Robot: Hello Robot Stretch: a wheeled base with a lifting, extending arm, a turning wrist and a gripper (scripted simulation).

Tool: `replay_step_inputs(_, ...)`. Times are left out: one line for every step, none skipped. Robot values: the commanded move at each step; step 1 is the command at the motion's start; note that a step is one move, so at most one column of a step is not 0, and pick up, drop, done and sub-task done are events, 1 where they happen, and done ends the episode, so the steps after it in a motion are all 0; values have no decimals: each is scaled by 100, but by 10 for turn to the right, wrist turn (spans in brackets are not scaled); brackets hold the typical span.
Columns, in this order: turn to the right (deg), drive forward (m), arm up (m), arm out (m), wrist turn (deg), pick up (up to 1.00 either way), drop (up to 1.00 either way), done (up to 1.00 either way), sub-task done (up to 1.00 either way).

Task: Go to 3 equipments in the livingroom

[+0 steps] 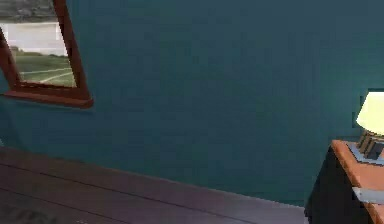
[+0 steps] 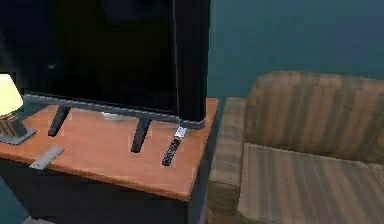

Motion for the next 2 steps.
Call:
replay_step_inputs(450, 0, 0, 0, 0, 0, 0, 0, 0)
replay_step_inputs(0, 0, 0, 0, 0, 0, 0, 0, 100)
